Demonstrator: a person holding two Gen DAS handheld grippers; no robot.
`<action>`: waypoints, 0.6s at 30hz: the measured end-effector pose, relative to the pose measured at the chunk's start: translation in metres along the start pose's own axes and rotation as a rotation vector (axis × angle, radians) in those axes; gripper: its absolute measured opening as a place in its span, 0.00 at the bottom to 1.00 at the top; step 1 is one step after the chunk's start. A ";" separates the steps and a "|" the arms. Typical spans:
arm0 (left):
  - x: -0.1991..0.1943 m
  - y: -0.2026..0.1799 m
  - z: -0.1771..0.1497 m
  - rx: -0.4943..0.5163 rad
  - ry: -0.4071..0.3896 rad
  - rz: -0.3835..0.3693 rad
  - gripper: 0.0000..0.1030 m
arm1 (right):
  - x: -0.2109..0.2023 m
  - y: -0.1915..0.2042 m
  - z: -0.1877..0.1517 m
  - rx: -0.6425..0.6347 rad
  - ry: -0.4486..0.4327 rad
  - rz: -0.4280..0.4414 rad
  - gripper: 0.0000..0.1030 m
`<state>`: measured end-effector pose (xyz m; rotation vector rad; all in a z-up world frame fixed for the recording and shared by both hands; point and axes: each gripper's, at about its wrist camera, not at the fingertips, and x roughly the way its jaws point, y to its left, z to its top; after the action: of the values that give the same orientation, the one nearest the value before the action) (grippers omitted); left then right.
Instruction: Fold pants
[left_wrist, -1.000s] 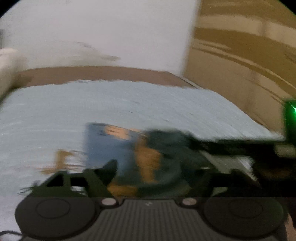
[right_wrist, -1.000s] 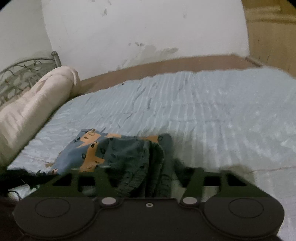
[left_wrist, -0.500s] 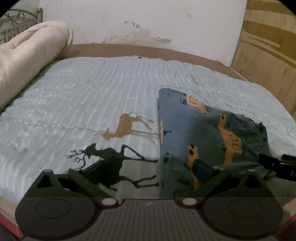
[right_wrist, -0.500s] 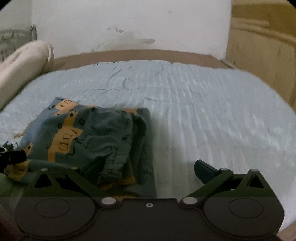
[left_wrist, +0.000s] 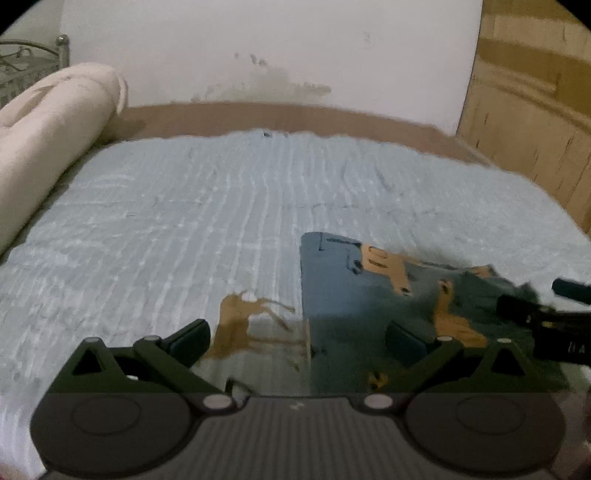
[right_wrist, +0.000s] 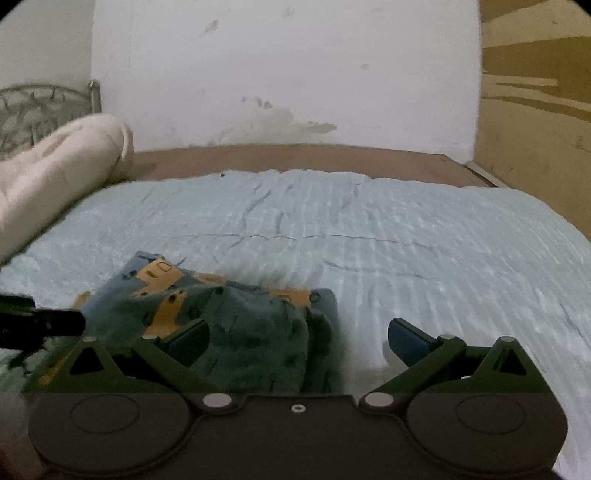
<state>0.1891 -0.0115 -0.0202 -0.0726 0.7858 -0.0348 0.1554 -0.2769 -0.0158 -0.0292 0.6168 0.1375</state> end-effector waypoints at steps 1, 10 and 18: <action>0.008 0.000 0.004 0.002 0.009 0.004 0.99 | 0.009 -0.002 0.004 -0.003 0.012 -0.008 0.99; 0.028 0.008 0.002 0.000 0.056 -0.012 1.00 | 0.039 -0.025 0.005 0.068 0.088 -0.001 0.99; -0.024 0.010 -0.036 -0.018 0.080 -0.088 0.99 | -0.036 -0.007 -0.029 0.044 0.033 0.083 0.99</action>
<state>0.1469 -0.0023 -0.0296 -0.1236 0.8631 -0.1141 0.1100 -0.2901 -0.0189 0.0373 0.6536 0.2041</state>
